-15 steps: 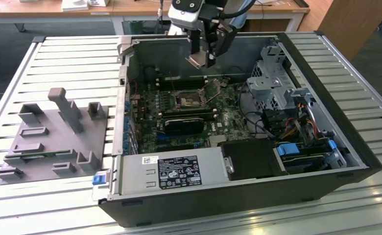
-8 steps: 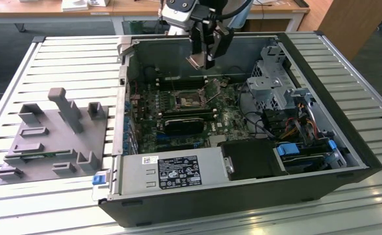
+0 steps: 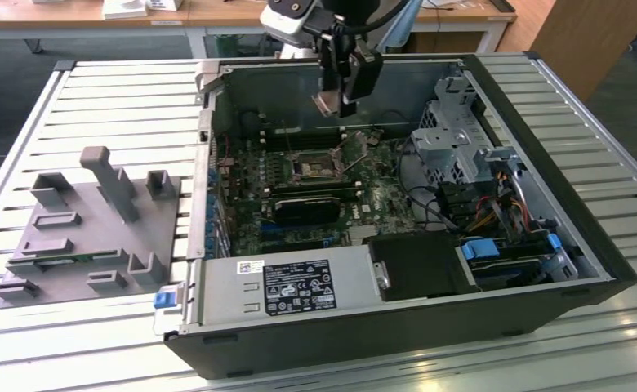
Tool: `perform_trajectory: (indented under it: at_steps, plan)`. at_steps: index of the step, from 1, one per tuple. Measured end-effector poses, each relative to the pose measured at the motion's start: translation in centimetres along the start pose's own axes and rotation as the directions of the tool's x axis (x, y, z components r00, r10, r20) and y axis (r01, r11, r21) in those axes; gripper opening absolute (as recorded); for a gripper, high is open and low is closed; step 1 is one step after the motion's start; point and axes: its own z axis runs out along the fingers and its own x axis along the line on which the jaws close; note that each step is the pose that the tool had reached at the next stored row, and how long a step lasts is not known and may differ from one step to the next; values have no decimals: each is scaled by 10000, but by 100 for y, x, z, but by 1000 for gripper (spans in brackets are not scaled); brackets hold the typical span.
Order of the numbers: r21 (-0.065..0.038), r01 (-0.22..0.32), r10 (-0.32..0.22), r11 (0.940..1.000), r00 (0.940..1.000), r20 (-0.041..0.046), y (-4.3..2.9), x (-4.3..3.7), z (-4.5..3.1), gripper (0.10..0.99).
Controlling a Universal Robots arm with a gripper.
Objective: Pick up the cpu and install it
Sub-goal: 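Place the cpu into insertion slot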
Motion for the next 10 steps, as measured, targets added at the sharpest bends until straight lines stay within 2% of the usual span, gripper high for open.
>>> perform_trajectory:
  at_steps: [5,10]
  plan:
    - [-6,-800,800,9968,9968,54,0,1,10,541]
    - [-14,-1543,1543,9880,9880,103,-1,3,27,541]
